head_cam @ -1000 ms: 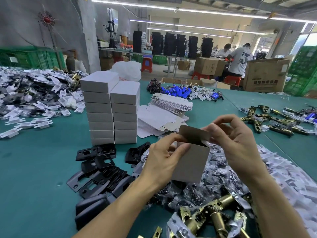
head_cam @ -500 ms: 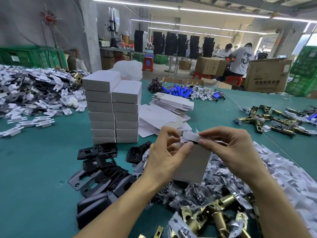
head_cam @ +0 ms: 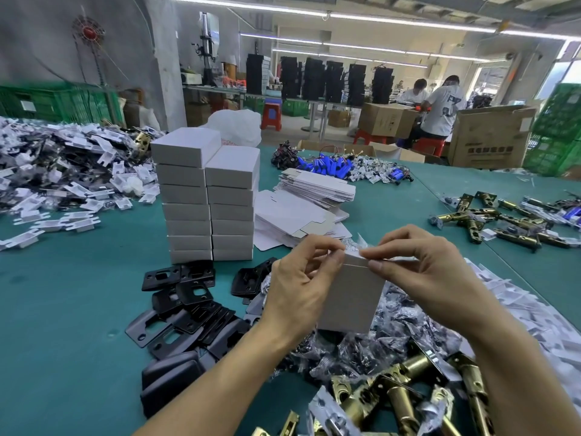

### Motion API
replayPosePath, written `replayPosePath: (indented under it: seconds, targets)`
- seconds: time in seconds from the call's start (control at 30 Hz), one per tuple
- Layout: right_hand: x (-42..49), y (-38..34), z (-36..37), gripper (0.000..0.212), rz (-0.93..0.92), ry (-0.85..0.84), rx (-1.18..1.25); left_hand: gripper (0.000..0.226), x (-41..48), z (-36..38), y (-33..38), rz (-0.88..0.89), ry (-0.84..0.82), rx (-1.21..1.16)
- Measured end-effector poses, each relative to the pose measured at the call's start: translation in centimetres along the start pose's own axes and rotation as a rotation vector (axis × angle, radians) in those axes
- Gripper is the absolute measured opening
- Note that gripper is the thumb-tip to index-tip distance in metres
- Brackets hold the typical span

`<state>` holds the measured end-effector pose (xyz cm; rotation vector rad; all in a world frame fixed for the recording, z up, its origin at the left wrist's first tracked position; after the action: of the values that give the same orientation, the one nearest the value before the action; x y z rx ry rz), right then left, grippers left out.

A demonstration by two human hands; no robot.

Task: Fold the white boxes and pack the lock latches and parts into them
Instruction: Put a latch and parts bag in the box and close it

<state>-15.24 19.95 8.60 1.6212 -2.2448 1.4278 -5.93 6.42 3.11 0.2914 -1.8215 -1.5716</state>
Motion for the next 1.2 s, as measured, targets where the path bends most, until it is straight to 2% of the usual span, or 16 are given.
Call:
replayPosePath:
  seconds: [0.07,0.2,0.33,0.43,0.53,0.6,0.67,0.77,0.83,0.93,0.97,1.07,1.13,1.2]
  targets:
    - [-0.1,0.1,0.1,0.027,0.005,-0.041,-0.023,0.017,-0.1,0.0,0.2,0.015,-0.010,0.023]
    - [-0.4,0.8,0.3,0.026,0.043,-0.076,-0.014,0.035,-0.4,0.3,0.6,0.106,-0.015,0.197]
    - [-0.6,1.5,0.6,0.027,0.113,-0.055,0.131,0.016,-0.2,0.4,0.0,0.064,-0.044,0.169]
    - [-0.7,1.8,0.8,0.025,0.125,-0.056,0.188,0.019,0.0,0.9,-0.4,0.035,-0.115,0.134]
    - [-0.8,2.2,0.8,0.023,0.147,-0.044,0.236,0.017,0.2,0.8,-0.4,0.023,-0.102,0.118]
    - [-0.8,2.3,0.9,0.021,0.153,-0.017,0.267,0.022,0.2,0.6,-1.0,-0.042,-0.096,0.125]
    - [-0.7,2.4,0.6,0.020,0.147,0.050,0.307,0.031,0.1,0.8,-2.1,-0.186,-0.134,0.080]
    - [-0.6,2.6,-0.7,0.014,0.138,0.198,0.381,0.027,0.2,0.9,-2.8,-0.301,-0.144,0.081]
    - [-0.7,2.7,-1.6,0.016,0.144,0.310,0.489,0.030,0.2,0.9,-2.6,-0.358,-0.119,-0.045]
    - [-0.7,2.8,-1.5,0.019,0.177,0.440,0.615,0.048,0.1,1.3,-3.2,-0.526,-0.080,-0.437]
    - [-0.7,2.6,-1.1,0.019,0.185,0.455,0.582,0.046,0.0,1.5,-3.3,-0.572,-0.064,-0.540]
    - [-0.4,1.7,0.7,0.025,0.173,0.401,0.246,0.028,-0.2,1.3,-3.8,-0.639,0.025,-0.694]
    - [-0.2,1.1,1.9,0.033,0.156,0.359,0.139,0.019,-0.2,0.0,-4.2,-0.635,0.142,-0.659]
    - [0.0,0.7,2.9,0.035,0.141,0.339,0.136,0.015,0.0,-1.6,-4.4,-0.608,0.269,-0.588]
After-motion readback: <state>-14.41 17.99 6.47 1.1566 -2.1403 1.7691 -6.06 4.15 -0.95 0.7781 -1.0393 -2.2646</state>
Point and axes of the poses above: each hand's wrist, its own x-axis towards the middle knuckle, its own z-axis out of the palm, y = z × x, the point moved 8 cm from there along x, towards the middle knuckle, and after that the axes turned 10 degrees about -z, right-handed, at the moved point
